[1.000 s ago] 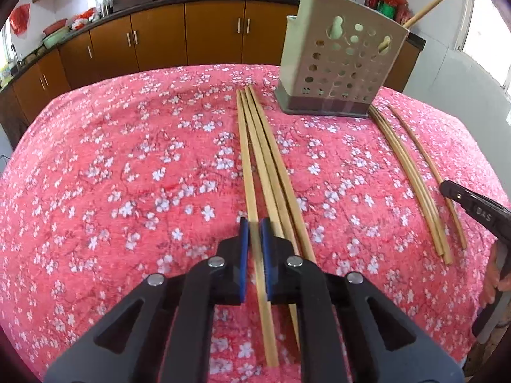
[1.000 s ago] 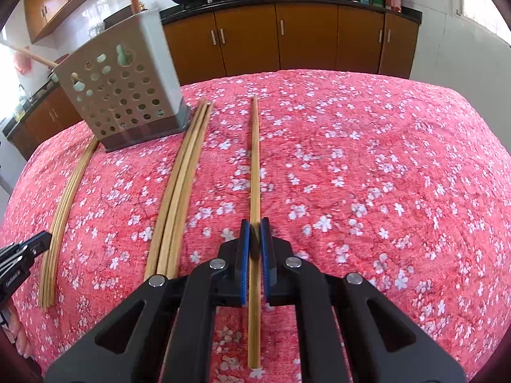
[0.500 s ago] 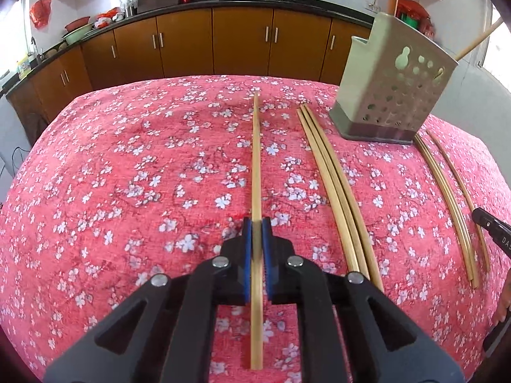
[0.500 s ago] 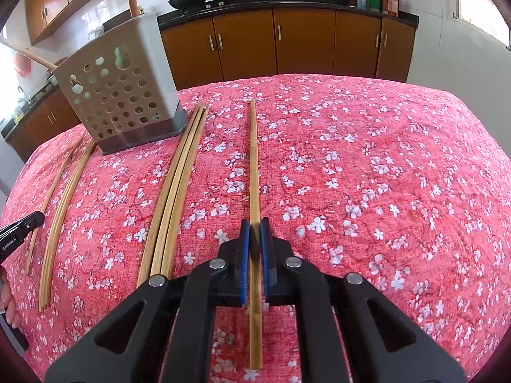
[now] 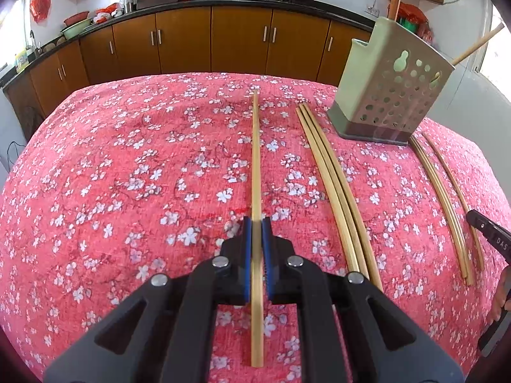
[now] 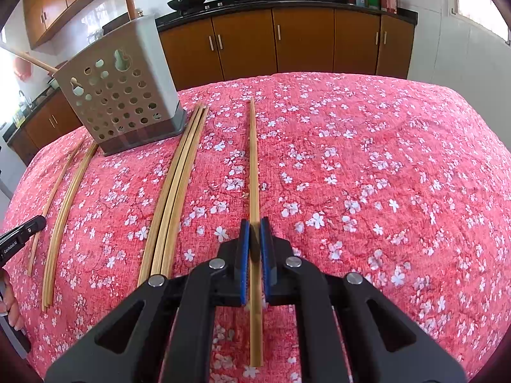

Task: Organize utensils
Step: 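Lift both held chopsticks upright and carry them over the holder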

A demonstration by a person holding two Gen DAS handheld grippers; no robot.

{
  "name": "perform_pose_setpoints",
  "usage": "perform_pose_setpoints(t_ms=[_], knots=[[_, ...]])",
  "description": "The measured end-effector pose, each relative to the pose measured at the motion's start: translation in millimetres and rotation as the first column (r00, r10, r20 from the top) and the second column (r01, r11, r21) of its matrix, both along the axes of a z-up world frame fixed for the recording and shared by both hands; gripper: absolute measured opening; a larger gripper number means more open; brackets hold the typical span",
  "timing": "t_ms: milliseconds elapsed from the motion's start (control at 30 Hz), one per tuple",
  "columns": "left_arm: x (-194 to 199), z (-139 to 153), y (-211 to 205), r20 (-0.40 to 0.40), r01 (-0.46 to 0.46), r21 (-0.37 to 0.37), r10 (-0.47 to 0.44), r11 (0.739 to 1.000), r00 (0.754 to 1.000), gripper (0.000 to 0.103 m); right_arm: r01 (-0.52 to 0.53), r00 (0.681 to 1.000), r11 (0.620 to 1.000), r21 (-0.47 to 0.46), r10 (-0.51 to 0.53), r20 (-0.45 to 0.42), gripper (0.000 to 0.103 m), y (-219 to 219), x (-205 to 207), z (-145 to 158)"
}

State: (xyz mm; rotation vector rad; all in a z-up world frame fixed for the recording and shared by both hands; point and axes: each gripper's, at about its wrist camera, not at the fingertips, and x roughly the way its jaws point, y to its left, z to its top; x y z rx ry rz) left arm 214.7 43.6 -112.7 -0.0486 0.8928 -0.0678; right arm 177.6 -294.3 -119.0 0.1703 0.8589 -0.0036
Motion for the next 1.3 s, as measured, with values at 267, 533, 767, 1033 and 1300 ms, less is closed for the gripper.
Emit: perform_pose_setpoints(t_ms=[267,533,767,1033,1300], knots=[[-1,0,-2,0.000,-0.004,0.009,0.004,1.000,1.000,0.011,0.000,1.000,1.000,0.004,0.000,-0.001,0.008,0,0,0],[0,0,-4,0.000,-0.004,0.018,0.004,1.000,1.000,0.011,0.001,1.000,1.000,0.005,-0.001,-0.001,0.008,1,0,0],[-6,0,-1,-0.002,0.009,0.006,-0.009,1.000,1.000,0.011,-0.003,1.000,1.000,0.025,0.003,0.000,0.008,-2,-4,0],[-7,1,-1,-0.005,0.016,0.010,-0.016,1.000,1.000,0.009,0.002,1.000,1.000,0.001,-0.002,0.003,0.008,0,-7,3],[-22,50,2,0.096,0.027,0.027,-0.030,0.999,0.995,0.008,0.039,0.981,0.999,0.018,-0.042,0.190,0.008,-17,-27,61]])
